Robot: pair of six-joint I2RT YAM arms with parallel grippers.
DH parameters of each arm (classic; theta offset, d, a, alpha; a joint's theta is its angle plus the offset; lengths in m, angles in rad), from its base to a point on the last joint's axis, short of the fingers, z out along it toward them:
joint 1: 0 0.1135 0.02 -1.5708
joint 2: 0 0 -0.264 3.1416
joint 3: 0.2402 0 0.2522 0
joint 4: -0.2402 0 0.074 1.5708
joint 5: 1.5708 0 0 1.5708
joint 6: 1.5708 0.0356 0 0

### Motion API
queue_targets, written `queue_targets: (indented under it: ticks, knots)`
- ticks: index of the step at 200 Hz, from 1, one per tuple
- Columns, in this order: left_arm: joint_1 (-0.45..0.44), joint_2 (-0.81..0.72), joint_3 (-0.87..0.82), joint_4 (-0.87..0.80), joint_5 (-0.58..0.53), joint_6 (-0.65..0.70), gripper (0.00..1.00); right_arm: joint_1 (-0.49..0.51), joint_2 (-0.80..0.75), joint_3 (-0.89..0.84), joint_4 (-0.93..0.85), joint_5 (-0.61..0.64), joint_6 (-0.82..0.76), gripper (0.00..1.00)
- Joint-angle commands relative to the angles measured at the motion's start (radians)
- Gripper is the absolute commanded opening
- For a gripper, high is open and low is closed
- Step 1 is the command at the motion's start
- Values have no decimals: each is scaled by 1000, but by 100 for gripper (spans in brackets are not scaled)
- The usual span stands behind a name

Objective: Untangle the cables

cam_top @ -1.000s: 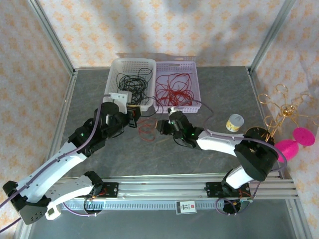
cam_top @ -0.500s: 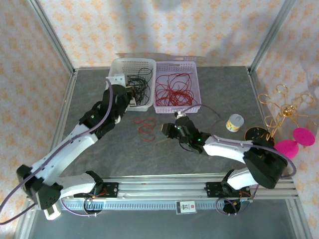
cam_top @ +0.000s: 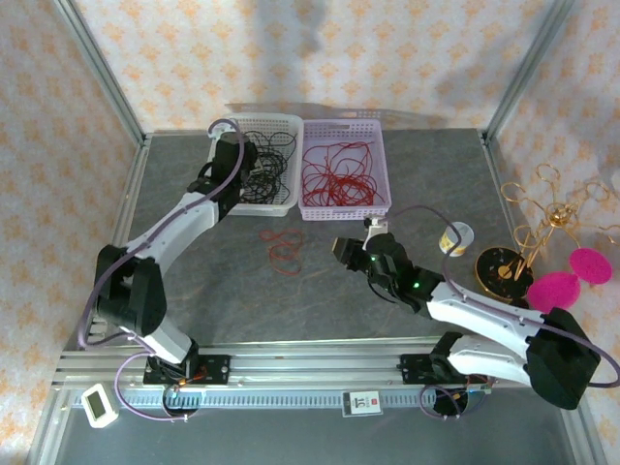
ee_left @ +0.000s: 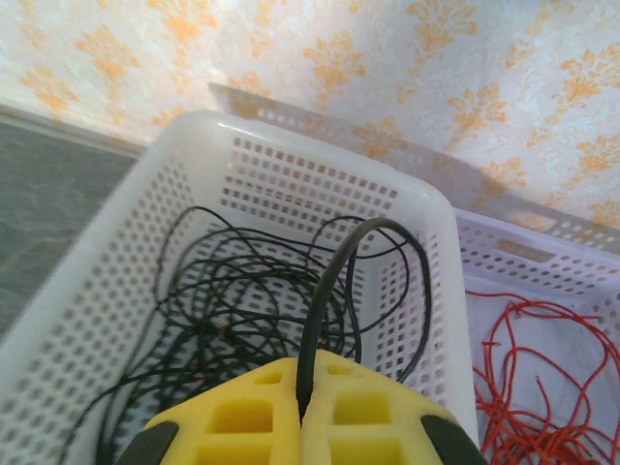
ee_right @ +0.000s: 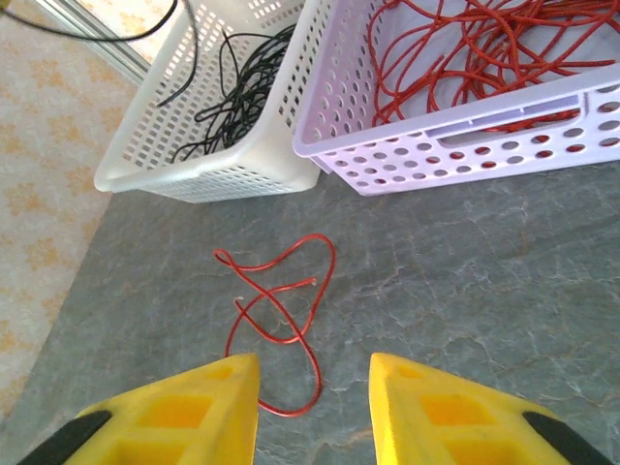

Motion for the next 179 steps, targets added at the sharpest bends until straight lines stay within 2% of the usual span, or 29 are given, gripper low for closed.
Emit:
queue_targets:
  ticks: [1, 31, 47, 58, 81, 112, 139, 179]
  knots:
    - [35, 85, 43, 113, 94, -52, 0, -4, 13, 12, -34, -40, -56, 37]
    - [65, 189, 50, 76, 97, -85, 0, -1, 77, 30, -6, -136, -110, 39]
    - [65, 186, 0, 76, 62, -96, 27, 1, 111, 41, 14, -173, -137, 39]
    - [67, 166, -45, 89, 50, -98, 41, 3, 144, 47, 31, -187, -156, 40]
    - [67, 113, -80, 53, 40, -86, 54, 6, 213, 64, 82, -235, -215, 42]
    - [63, -29, -118, -27, 43, -72, 59, 37, 351, 152, 81, -232, -299, 42]
    - [55, -233, -249, -48, 54, -82, 64, 50, 466, 207, 110, -233, -355, 42]
    - [48, -495, -460, -116, 163, -87, 59, 50, 634, 302, 103, -303, -502, 41]
